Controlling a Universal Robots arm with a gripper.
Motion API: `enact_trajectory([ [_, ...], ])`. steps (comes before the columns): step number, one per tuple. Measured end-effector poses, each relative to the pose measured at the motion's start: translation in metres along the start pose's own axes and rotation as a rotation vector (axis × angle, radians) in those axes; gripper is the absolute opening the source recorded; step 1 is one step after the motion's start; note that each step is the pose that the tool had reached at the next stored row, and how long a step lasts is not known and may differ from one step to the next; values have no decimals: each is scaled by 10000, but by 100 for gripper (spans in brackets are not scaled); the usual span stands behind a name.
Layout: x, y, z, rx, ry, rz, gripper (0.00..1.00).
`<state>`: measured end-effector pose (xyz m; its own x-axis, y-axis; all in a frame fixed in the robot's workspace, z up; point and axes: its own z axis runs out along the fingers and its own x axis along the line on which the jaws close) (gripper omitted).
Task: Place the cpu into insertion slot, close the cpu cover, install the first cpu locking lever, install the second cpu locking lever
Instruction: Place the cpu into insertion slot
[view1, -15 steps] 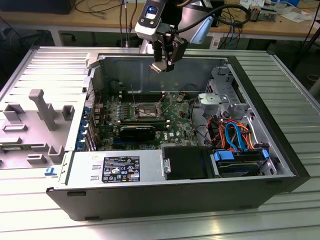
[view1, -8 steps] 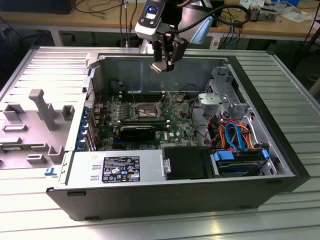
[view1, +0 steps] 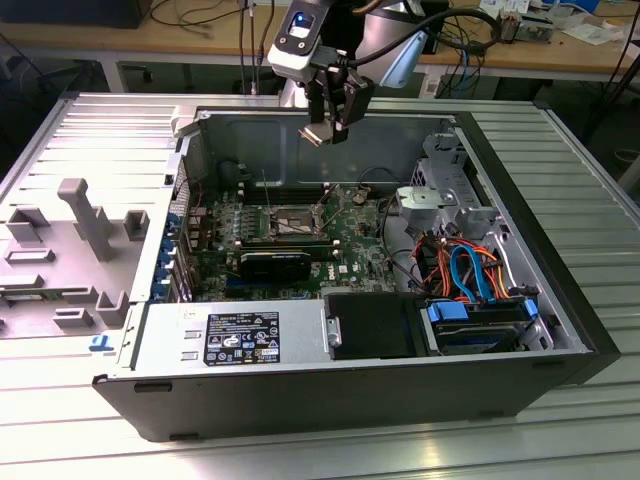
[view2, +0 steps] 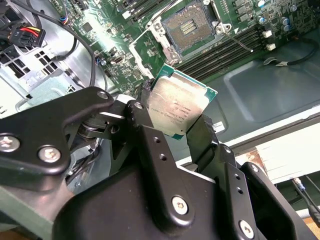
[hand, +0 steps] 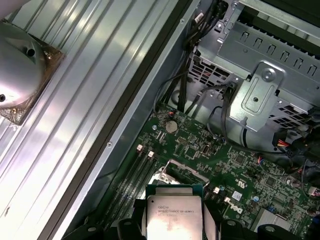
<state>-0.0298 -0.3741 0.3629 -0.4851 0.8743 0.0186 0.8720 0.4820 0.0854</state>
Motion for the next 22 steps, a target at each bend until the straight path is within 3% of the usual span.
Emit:
enact_trajectory([
  [3,0,0,1,-4,-20,238,54],
  [12,-17,-10,1,-5,-29,326,54],
  [16,-17,-10,4,-11,-53,627,54],
  [22,-17,-10,4,-11,-54,635,54],
])
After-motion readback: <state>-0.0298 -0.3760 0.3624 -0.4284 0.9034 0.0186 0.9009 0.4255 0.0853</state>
